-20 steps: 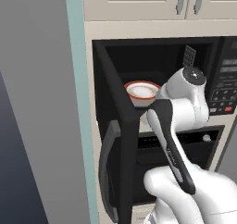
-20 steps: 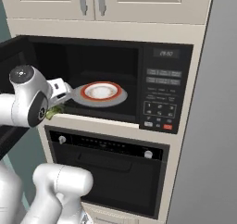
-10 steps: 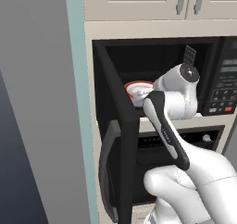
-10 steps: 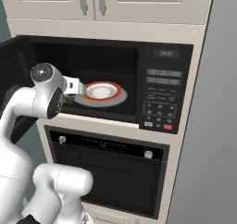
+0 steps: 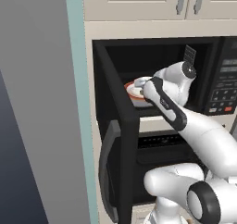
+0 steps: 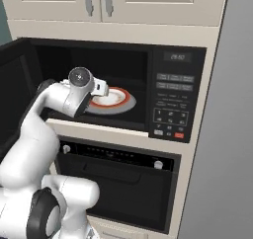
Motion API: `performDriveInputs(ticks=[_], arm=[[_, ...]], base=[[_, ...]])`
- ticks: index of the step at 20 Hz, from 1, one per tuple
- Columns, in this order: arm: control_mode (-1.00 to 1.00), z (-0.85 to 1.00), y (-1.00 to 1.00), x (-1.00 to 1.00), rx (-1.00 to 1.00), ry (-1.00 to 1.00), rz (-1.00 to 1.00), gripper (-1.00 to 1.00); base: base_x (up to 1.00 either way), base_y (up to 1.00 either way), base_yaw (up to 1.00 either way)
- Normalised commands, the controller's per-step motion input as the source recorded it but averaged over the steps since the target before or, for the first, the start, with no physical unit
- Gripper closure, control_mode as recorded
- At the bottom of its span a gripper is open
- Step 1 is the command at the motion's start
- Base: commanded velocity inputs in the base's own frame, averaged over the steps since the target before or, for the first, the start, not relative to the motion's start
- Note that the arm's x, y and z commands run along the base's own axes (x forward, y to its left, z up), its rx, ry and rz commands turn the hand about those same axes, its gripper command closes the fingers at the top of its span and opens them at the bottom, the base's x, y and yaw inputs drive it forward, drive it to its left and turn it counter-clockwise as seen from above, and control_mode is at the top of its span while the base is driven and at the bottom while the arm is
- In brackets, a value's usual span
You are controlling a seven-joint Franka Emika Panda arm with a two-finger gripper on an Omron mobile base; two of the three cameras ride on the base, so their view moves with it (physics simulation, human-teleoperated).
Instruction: Pick the broccoli from the counter and place it in the microwave.
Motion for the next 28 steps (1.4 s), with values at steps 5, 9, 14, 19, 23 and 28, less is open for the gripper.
performDriveInputs(ticks=[5,9,14,19,23,28], arm=[[-1.0,-0.52,0.0,0.97,0.0,0.01,-0.05,1.0],[-1.0,-0.44,-0.17,0.87,0.0,0.01,-0.05,1.0],[-1.0,-0.34,-0.32,0.53,0.0,0.04,-0.02,1.0],[-1.0,-0.2,-0.27,0.62,0.0,0.05,0.0,1.0],[-1.0,-0.24,-0.19,0.47,0.0,0.07,-0.02,1.0],[-1.0,-0.55,-0.11,0.14,0.0,0.06,-0.02,1.0]], base=[[0.0,0.0,0.0],[0.0,0.0,0.0],[0.0,0.0,0.0],[0.0,0.0,0.0],[0.0,0.0,0.0],[0.0,0.0,0.0]])
